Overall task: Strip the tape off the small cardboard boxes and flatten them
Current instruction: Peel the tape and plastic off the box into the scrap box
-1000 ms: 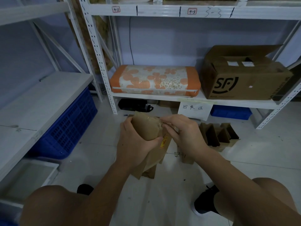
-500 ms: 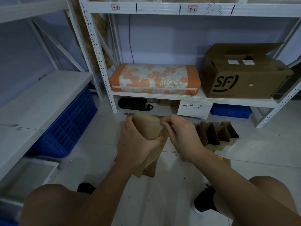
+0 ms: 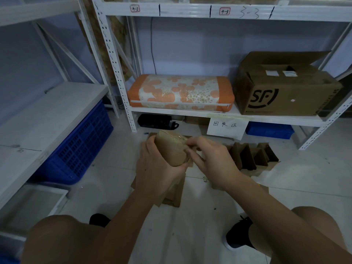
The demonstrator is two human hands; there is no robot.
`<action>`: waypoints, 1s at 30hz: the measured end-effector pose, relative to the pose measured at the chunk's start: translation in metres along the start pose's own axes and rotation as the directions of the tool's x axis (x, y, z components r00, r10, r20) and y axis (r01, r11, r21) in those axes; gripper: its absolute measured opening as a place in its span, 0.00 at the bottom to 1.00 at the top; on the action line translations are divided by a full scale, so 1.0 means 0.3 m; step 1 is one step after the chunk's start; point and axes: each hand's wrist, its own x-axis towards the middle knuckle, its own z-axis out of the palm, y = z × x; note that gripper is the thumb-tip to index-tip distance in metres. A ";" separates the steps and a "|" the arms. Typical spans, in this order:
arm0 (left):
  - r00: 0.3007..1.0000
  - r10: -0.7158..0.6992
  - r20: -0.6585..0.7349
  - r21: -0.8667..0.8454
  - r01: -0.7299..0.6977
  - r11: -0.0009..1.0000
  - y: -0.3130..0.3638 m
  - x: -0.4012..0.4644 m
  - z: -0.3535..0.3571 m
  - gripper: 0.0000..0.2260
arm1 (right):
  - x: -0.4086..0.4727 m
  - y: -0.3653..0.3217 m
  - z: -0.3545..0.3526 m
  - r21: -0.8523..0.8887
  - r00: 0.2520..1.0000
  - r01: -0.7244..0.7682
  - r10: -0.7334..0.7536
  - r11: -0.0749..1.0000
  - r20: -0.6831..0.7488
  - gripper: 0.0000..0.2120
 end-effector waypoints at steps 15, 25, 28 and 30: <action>0.990 0.139 0.022 0.143 -0.141 0.980 0.012 -0.012 0.026 0.54 | 0.030 0.000 0.023 -0.012 1.000 -0.004 0.004 1.000 -0.030 0.02; 0.959 0.283 0.023 0.196 -0.282 0.939 -0.018 -0.018 0.032 0.54 | -0.015 -0.013 0.050 0.138 0.945 -0.286 0.303 0.948 -0.123 0.04; 0.954 0.299 0.030 0.194 -0.299 0.935 -0.031 -0.021 0.027 0.55 | -0.022 -0.027 0.050 0.199 0.924 -0.326 0.356 0.924 -0.142 0.05; 0.951 0.306 0.035 0.177 -0.307 0.935 -0.040 -0.022 0.023 0.55 | -0.021 -0.038 0.052 0.235 0.902 -0.363 0.403 0.902 -0.154 0.07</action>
